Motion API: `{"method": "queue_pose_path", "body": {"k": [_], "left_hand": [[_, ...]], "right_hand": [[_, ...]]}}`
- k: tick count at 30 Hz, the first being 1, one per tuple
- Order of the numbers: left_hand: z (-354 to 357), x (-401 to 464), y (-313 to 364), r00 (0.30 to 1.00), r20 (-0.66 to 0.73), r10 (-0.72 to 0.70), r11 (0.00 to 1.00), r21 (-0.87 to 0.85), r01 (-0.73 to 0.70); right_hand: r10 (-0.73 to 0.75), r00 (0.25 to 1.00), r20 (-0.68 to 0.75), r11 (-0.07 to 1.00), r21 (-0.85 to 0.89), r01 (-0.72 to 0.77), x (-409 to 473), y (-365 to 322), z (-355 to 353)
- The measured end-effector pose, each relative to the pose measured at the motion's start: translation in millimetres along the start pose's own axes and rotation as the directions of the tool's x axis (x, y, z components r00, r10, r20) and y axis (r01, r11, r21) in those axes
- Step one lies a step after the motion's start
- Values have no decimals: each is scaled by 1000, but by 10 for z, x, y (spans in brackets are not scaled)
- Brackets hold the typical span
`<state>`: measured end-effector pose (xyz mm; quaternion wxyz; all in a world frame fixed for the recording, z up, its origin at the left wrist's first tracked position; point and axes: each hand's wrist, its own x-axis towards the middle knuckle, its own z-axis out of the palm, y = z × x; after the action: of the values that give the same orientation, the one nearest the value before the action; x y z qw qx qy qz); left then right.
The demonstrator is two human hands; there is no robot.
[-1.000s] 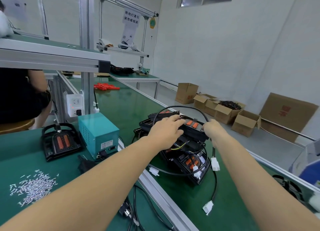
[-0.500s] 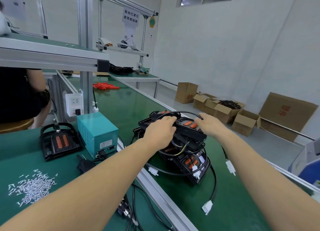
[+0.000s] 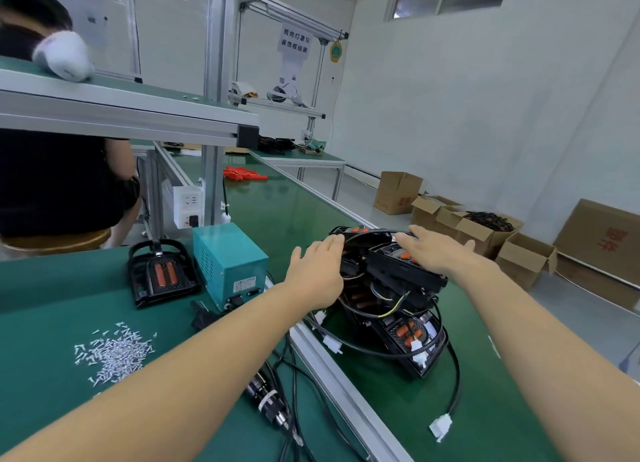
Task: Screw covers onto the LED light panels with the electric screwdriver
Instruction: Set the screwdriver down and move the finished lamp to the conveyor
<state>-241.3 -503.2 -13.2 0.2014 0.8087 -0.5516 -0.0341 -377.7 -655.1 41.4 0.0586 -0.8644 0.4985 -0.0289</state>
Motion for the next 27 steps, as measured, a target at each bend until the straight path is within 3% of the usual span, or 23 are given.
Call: {"method": "queue_pose_path", "body": {"k": [5, 8, 17, 27], "left_hand": [[-79, -182, -286, 994, 43, -105, 994, 5, 105], [-120, -317, -463, 986, 76, -151, 988, 28, 149], [-189, -1023, -1266, 939, 56, -339, 938, 92, 333], [-420, -1982, -2163, 806, -28, -592, 796, 135, 590]], "right_hand": [[-3, 986, -169, 990, -140, -21, -73, -217, 7], [-118, 968, -222, 987, -134, 90, -158, -522, 28], [-502, 864, -35, 865, -36, 500, -701, -1937, 777], [-679, 722, 132, 734, 125, 667, -1328, -3228, 1602]]}}
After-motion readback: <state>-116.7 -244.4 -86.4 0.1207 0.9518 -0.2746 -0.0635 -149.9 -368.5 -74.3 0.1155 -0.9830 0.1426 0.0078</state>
